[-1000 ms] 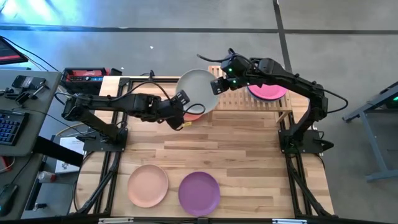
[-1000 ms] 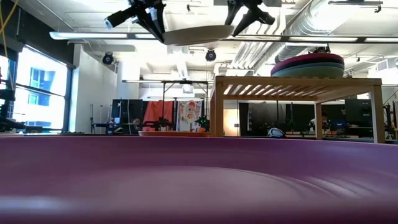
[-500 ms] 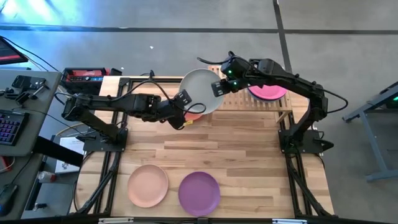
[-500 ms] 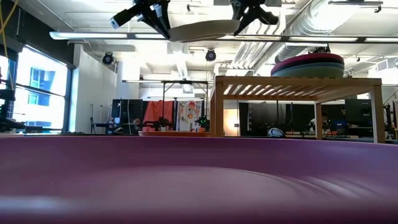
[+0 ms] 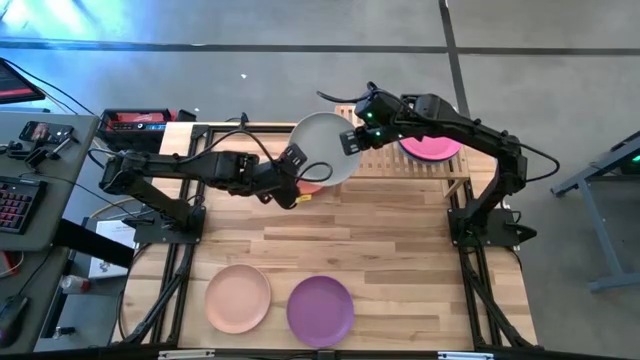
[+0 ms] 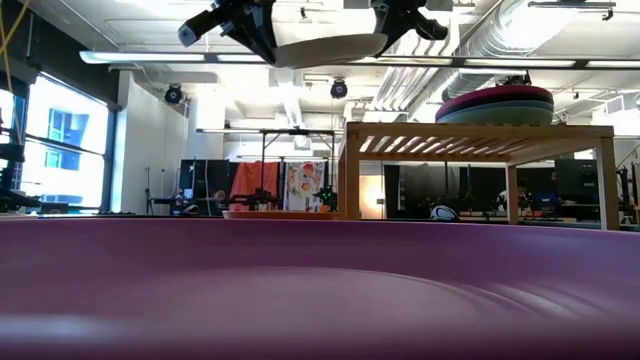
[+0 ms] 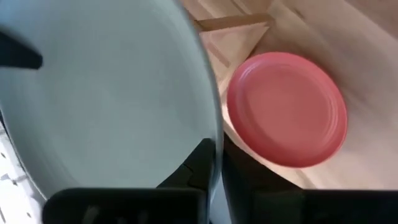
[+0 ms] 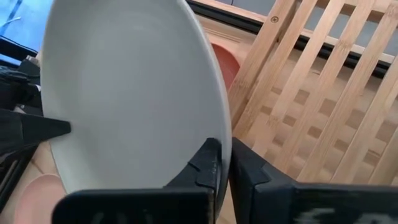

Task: Place and stack plates onto a shelf
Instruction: Put the white plate on the shelf

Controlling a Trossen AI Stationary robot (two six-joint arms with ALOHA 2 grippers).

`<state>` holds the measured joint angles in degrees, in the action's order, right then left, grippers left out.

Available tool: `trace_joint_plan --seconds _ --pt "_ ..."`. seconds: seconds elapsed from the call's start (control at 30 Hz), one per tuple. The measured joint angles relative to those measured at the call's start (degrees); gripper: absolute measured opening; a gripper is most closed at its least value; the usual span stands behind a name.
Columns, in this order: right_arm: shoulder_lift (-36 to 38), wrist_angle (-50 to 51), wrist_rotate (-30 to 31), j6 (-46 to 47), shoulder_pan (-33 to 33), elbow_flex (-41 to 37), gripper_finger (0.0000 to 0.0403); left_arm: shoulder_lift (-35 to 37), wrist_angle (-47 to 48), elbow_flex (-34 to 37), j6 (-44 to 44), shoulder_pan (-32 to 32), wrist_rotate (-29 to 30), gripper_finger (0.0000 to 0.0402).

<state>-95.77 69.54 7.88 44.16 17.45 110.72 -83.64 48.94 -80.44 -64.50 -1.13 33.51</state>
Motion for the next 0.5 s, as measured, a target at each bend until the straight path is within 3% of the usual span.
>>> trace_joint_plan --seconds 0.23,0.5 --pt "0.0 0.6 0.3 -0.4 0.0 0.0 0.0001 0.0 0.4 0.0 7.0 0.0 -0.7 0.0062" --pt "0.0 2.5 0.9 -1.7 1.1 0.0 0.0 0.2 0.5 0.0 24.8 -0.2 1.9 0.0096"
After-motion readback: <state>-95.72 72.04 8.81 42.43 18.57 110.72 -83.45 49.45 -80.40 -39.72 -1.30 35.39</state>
